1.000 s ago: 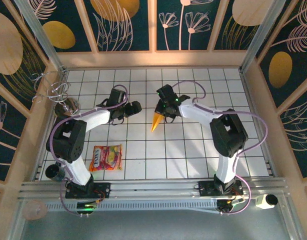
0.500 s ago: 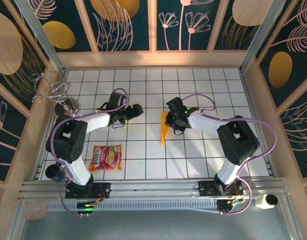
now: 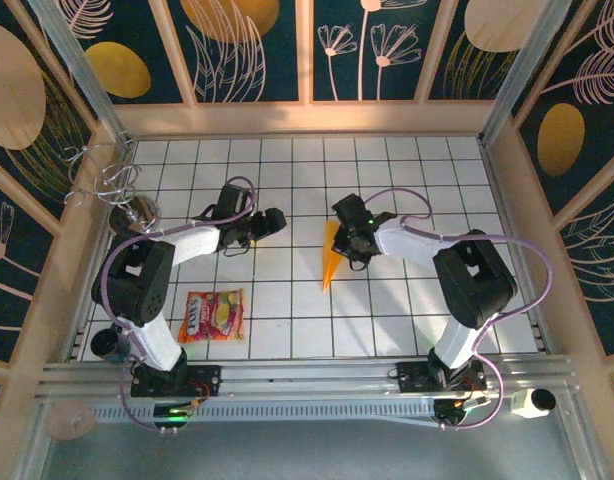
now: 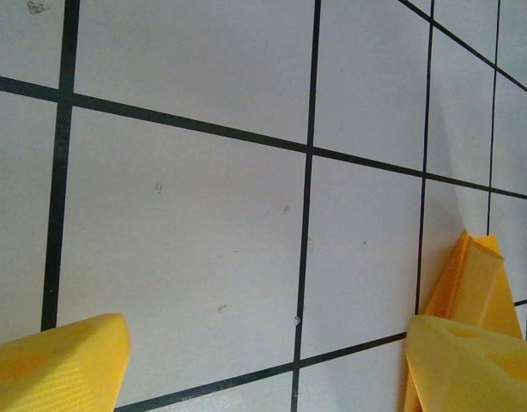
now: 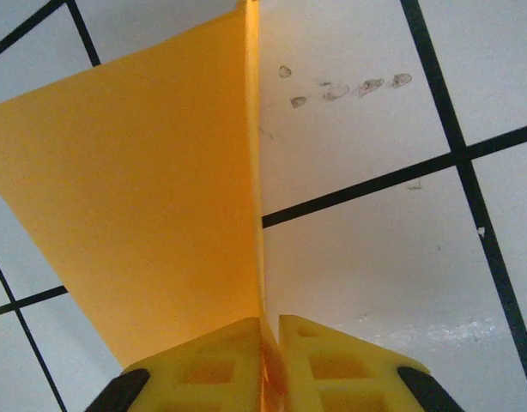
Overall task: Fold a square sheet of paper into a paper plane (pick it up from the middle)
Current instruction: Turn over the paper plane at the top-center of the table.
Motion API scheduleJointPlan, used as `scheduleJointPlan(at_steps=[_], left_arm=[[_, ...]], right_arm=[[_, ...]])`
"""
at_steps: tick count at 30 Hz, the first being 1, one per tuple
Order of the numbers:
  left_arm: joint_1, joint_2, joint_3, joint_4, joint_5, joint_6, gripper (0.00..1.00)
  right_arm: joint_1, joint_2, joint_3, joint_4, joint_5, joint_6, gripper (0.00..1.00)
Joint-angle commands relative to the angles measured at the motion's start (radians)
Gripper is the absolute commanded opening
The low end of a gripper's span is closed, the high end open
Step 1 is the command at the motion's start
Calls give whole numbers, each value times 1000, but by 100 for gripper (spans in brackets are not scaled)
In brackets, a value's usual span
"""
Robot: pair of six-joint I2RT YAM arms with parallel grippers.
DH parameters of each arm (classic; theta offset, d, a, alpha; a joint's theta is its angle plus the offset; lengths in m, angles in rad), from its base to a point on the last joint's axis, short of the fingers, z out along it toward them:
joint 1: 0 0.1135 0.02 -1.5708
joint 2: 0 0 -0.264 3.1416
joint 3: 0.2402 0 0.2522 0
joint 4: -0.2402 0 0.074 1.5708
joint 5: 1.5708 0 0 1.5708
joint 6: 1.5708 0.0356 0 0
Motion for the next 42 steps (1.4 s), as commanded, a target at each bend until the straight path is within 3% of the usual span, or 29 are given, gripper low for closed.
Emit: scheduleJointPlan(at_steps=[1, 6, 10, 14, 19, 22, 26, 32, 37, 42], left_arm=[[7, -22, 22, -5, -10, -4, 84], [9, -31, 25, -22, -41, 1, 85], [24, -41, 24, -20, -65, -9, 86], [63, -94, -10, -1, -75, -41, 86], [109, -185, -83, 9, -154, -75, 87], [118, -238, -113, 8, -190, -80, 87], [117, -245, -118, 38, -115, -75, 84], [96, -188, -89, 74, 31, -88, 72], [31, -140, -46, 74, 55, -108, 61], [-23, -87, -8, 92, 80, -137, 58]], right_arm=[[-10, 22, 53, -41, 55, -9, 10], [-9, 9, 86, -26, 58, -61, 4], [-10, -7, 130, 90, -17, -165, 3], [-23, 22, 201, 249, -209, -258, 2], [-68, 82, 180, 521, -474, -245, 2], [-74, 131, 159, 611, -555, -218, 2], [-120, 186, 83, 736, -654, -154, 3], [-150, 211, -11, 805, -677, -112, 2], [-174, 209, -68, 805, -668, -108, 3], [-196, 207, -100, 779, -647, -122, 4]])
